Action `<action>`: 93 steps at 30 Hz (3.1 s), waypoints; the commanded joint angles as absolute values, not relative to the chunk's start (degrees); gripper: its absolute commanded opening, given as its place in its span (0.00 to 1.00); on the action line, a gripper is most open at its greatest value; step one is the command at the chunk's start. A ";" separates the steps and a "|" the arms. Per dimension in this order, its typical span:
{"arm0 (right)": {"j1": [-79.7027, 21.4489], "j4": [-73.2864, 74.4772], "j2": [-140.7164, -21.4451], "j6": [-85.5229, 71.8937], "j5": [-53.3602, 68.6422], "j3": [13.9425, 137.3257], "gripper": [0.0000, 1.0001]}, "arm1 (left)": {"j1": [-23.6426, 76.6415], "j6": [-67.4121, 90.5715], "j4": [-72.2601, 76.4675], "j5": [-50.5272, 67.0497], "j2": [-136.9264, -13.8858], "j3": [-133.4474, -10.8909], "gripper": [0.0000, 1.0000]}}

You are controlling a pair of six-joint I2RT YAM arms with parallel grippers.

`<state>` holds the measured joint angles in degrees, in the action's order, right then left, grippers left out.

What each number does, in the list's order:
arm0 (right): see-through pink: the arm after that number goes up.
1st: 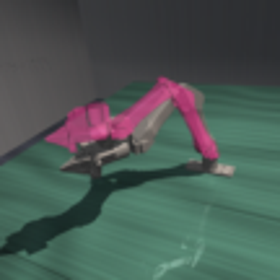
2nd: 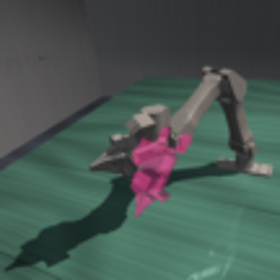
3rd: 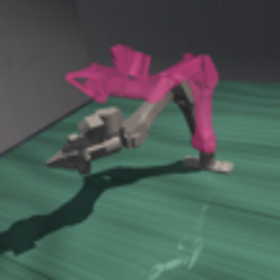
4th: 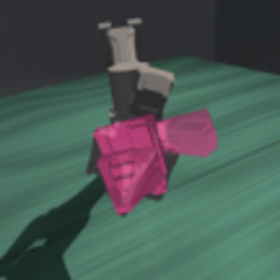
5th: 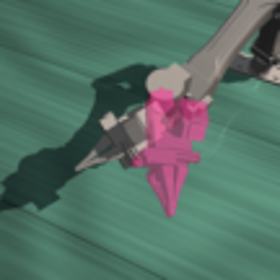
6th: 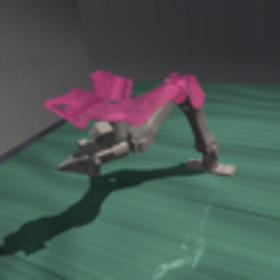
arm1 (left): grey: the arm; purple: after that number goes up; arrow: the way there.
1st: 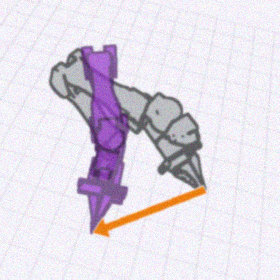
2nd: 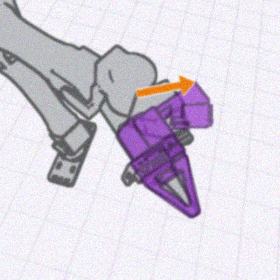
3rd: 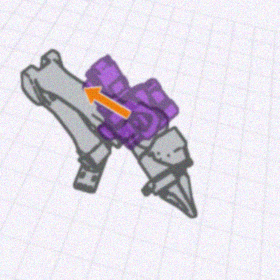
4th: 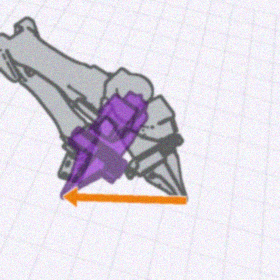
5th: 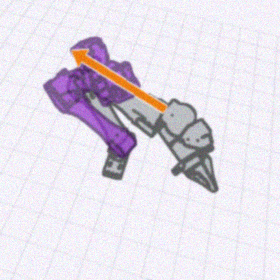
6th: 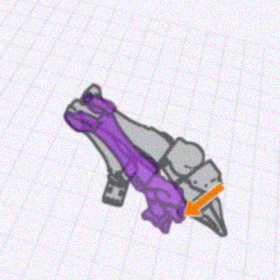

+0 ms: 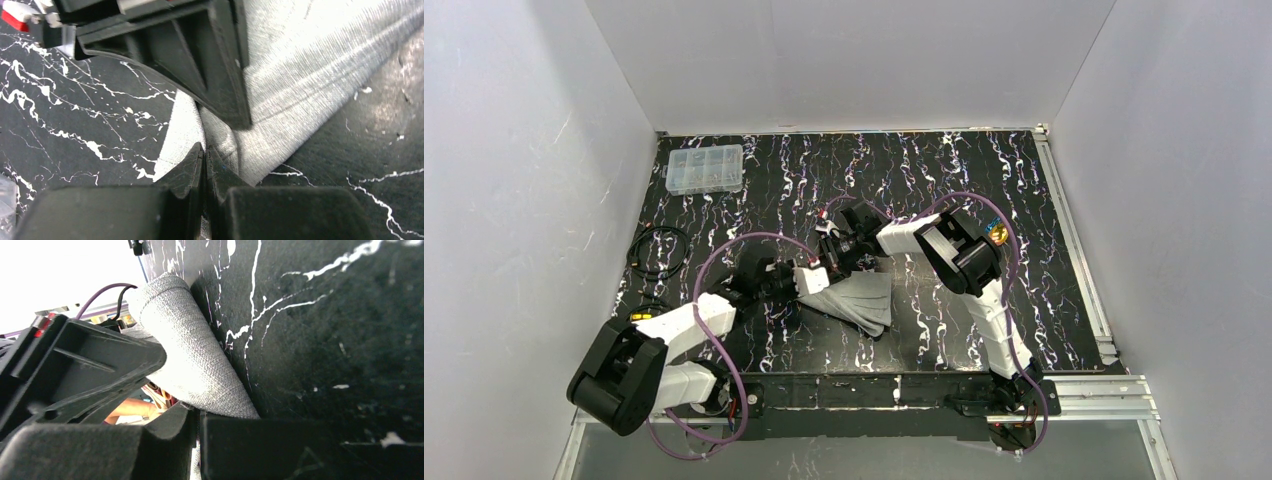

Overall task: Fold the napkin into a case and place the utensils inside
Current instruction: Stuff the top corner of the smaller-rectangle-folded napkin at the center of the board.

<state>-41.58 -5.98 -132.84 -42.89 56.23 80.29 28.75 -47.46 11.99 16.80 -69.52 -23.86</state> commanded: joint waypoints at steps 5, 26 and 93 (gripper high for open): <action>-40.53 -2.68 -136.72 -41.44 48.63 80.63 0.01 | 29.09 -57.87 12.06 19.75 -69.00 -19.93 0.01; -40.32 -6.44 -135.99 -46.02 52.50 82.37 0.01 | 30.08 -61.12 13.68 18.71 -69.28 -20.27 0.00; -41.50 -1.17 -136.60 -42.98 50.52 88.68 0.01 | 30.28 -60.11 11.60 22.52 -68.96 -17.96 0.00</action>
